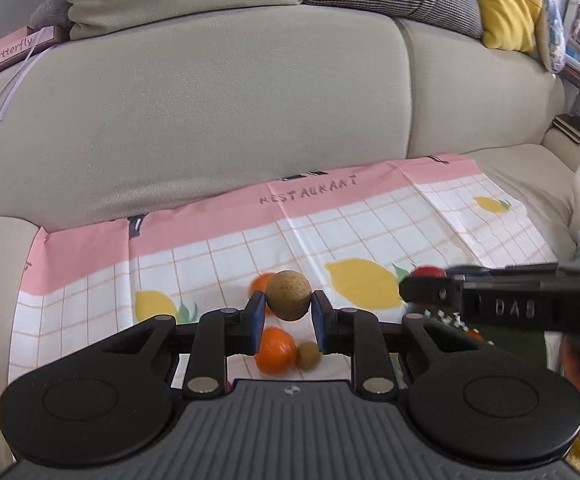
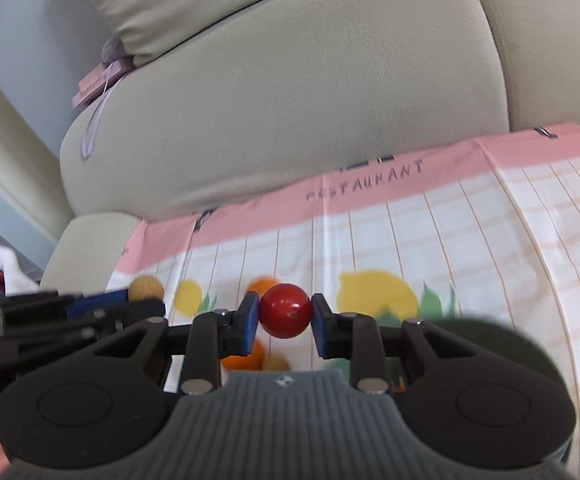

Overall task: Organize fruits
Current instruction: 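Carry the kiwi and the cherry tomato over the green colander with both tools, then lower the kiwi and tomato into the colander and open both tools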

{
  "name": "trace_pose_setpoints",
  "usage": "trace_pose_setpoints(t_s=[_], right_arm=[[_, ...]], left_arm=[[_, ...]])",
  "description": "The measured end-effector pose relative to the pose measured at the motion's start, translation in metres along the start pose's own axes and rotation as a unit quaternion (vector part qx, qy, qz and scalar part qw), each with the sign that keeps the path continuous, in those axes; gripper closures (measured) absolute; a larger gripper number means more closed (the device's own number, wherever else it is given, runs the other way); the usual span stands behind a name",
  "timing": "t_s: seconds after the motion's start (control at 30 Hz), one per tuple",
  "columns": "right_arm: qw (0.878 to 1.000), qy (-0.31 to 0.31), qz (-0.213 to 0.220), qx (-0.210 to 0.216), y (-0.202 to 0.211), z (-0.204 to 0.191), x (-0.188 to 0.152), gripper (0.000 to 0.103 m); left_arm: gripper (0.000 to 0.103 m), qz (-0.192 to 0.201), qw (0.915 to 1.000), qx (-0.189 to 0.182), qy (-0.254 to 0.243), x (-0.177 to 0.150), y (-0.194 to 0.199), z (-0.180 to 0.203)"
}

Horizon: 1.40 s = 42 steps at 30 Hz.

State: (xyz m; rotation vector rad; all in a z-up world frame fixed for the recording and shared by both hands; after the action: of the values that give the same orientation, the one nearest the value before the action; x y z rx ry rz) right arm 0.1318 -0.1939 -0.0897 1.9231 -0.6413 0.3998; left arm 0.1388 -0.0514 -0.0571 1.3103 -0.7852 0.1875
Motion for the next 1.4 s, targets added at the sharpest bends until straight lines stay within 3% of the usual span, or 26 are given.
trace_pose_setpoints(t_s=[0.2,0.5,0.67,1.07,1.4], right_arm=[[1.000,0.010,0.002,-0.028,0.027,0.014,-0.035,0.078],[0.993,0.072,0.009,-0.093,0.055,0.037,-0.075,0.078],[0.986,0.113,0.013,-0.125,0.061,0.046,-0.090,0.078],[0.971,0.179,0.003,-0.156,0.052,0.050,-0.096,0.079],[0.973,0.172,-0.015,-0.151,0.040,0.060,-0.098,0.079]], left_arm=[[0.076,0.003,0.9997,-0.023,-0.012,-0.019,0.012,0.029],[0.076,-0.009,0.9958,-0.087,-0.029,-0.038,0.020,0.075],[0.076,-0.017,0.9929,-0.104,-0.055,-0.044,0.018,0.097],[0.076,-0.042,0.9889,-0.121,-0.075,-0.055,-0.001,0.111],[0.076,-0.067,0.9846,-0.132,-0.092,-0.053,-0.026,0.123]])
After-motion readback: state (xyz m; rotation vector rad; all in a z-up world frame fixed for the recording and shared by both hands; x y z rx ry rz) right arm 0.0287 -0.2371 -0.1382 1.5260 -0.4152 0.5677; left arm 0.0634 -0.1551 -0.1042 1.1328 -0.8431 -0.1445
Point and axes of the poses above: each gripper's, at about its wrist camera, not at the fingertips, and y roughly against the way its jaws point, z to its right, x to its top, the point moved 9 cm from there along -y, roughly the way its jaws point, and after that the axes turned 2 degrees about -z, right-handed, at the moved point
